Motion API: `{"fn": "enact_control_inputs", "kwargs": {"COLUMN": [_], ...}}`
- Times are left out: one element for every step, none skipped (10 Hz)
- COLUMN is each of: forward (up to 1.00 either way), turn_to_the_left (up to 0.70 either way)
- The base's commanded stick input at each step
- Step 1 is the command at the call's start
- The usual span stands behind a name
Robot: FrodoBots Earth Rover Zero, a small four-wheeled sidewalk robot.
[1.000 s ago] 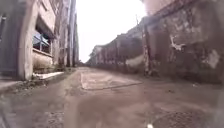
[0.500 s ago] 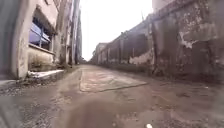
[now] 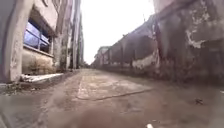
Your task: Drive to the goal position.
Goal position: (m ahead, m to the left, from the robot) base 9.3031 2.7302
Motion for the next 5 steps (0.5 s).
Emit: {"fn": "enact_control_inputs", "kwargs": {"forward": [0.70,0.70,0.70,0.70,0.70], "turn_to_the_left": [0.06,0.29,0.29,0.29,0.29]}}
